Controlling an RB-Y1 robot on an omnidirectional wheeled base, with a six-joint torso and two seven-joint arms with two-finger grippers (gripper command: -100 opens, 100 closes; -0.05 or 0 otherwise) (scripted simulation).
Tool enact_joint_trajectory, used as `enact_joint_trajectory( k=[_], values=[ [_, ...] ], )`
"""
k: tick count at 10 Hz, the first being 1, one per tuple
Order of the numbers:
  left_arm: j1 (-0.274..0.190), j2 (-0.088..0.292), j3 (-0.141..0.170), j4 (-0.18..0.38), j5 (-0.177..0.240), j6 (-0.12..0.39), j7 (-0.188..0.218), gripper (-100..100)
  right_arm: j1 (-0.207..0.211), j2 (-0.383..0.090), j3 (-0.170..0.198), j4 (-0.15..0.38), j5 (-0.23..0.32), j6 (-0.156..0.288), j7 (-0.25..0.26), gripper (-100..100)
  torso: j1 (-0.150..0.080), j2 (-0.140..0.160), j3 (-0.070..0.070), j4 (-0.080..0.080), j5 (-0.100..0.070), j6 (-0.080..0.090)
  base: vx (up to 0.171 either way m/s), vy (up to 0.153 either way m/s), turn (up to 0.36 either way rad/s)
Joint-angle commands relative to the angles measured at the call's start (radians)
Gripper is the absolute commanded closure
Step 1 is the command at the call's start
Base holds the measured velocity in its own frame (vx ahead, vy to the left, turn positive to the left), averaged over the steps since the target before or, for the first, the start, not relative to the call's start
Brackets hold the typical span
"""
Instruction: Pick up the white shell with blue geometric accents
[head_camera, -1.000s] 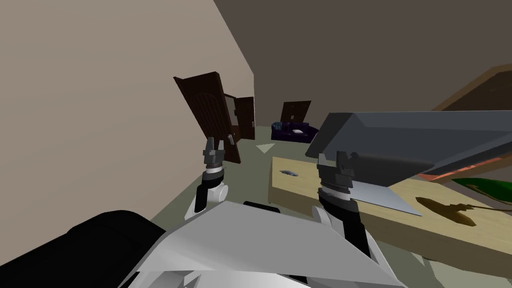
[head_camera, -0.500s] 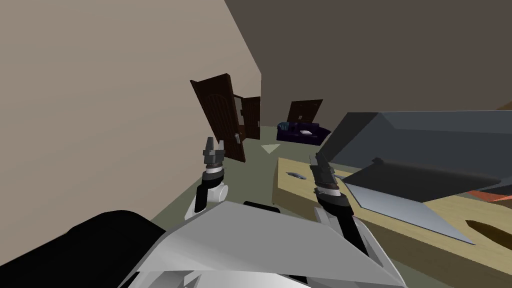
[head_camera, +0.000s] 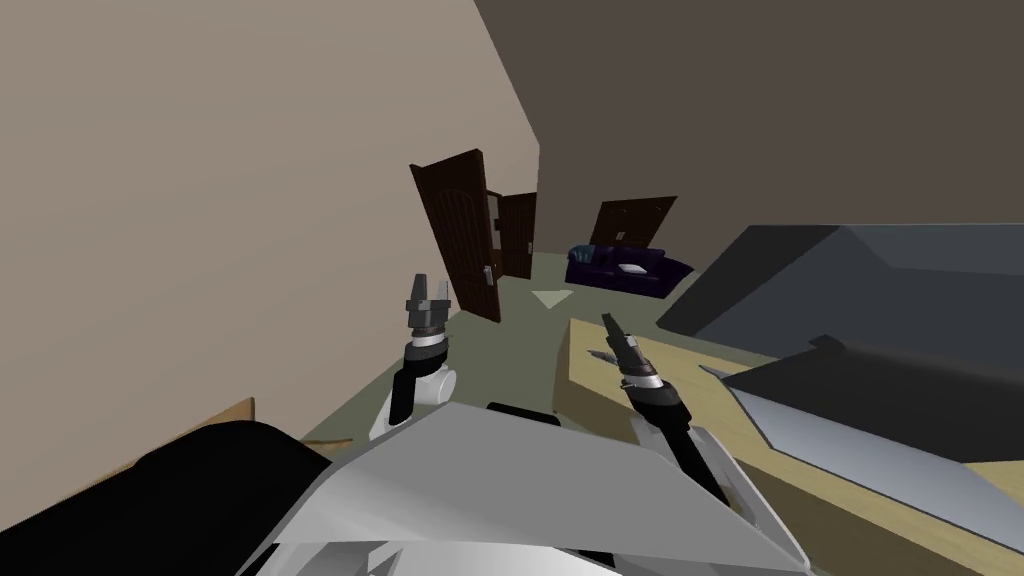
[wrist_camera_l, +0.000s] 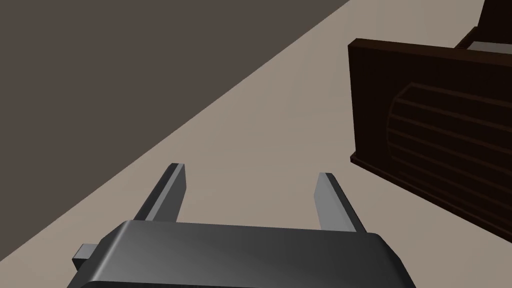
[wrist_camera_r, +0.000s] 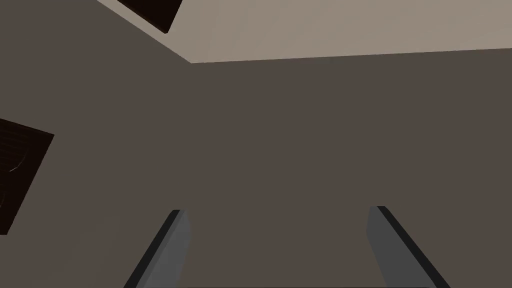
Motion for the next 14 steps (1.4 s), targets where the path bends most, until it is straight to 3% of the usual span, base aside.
enact_joint_trajectory(
  k=[1, 2, 4, 5, 7, 8, 9, 10, 12, 13, 14],
  values=[
    [0.000, 0.000, 0.000, 0.000, 0.000, 0.000, 0.000, 0, -0.014, -0.040, 0.016, 0.043, 0.050, 0.014, 0.026, -100, 0.000, 0.000, 0.000, 0.000, 0.000, 0.000, -0.012, 0.061, 0.266],
    [0.000, 0.000, 0.000, 0.000, 0.000, 0.000, 0.000, 0, -0.014, -0.040, 0.016, 0.043, 0.063, 0.014, 0.026, -100, 0.001, 0.000, 0.000, 0.000, 0.000, 0.000, -0.006, 0.040, 0.089],
    [0.000, 0.000, 0.000, 0.000, 0.000, 0.000, 0.000, 0, -0.031, -0.095, 0.039, 0.110, 0.126, 0.031, 0.061, -100, 0.000, 0.000, 0.000, 0.000, 0.000, 0.000, -0.003, 0.055, 0.220],
    [0.000, 0.000, 0.000, 0.000, 0.000, 0.000, 0.000, 0, -0.031, -0.095, 0.039, 0.110, 0.146, 0.031, 0.061, -100, 0.001, 0.000, 0.000, 0.000, 0.000, 0.000, 0.002, 0.036, 0.085],
    [0.000, 0.000, 0.000, 0.000, 0.000, 0.000, 0.000, 0, -0.048, -0.152, 0.068, 0.171, 0.212, 0.056, 0.100, -100, -0.001, 0.000, 0.000, 0.000, 0.000, 0.000, 0.004, 0.038, 0.193],
    [0.000, 0.000, 0.000, 0.000, 0.000, 0.000, 0.000, 0, -0.048, -0.152, 0.068, 0.183, 0.232, 0.056, 0.100, -100, -0.001, -0.001, 0.000, 0.000, 0.000, 0.000, 0.006, 0.029, 0.139],
    [0.000, 0.000, 0.000, 0.000, 0.000, 0.000, 0.000, 0, -0.057, -0.180, 0.084, 0.221, 0.268, 0.071, 0.120, -100, -0.001, -0.001, 0.000, 0.000, 0.000, 0.001, 0.008, 0.029, 0.173],
    [0.000, 0.000, 0.000, 0.000, 0.000, 0.000, 0.000, 0, -0.057, -0.180, 0.084, 0.221, 0.275, 0.071, 0.120, -100, -0.001, -0.001, 0.000, 0.000, 0.000, 0.000, 0.008, 0.018, 0.065],
    [0.000, 0.000, 0.000, 0.000, 0.000, 0.000, 0.000, 0, -0.074, -0.238, 0.122, 0.286, 0.345, 0.107, 0.162, -100, -0.002, -0.001, 0.000, 0.000, 0.000, 0.000, 0.010, 0.021, 0.199],
    [0.000, 0.000, 0.000, 0.000, 0.000, 0.000, 0.000, 0, -0.074, -0.238, 0.122, 0.302, 0.363, 0.107, 0.162, -100, -0.002, -0.001, -0.001, 0.000, 0.000, 0.000, 0.011, 0.012, 0.068],
    [0.000, 0.000, 0.000, 0.000, 0.000, 0.000, 0.000, 0, -0.083, -0.268, 0.143, 0.343, 0.402, 0.128, 0.184, -100, -0.003, -0.001, 0.000, 0.000, 0.000, 0.001, 0.011, 0.012, 0.134]
  ],
)
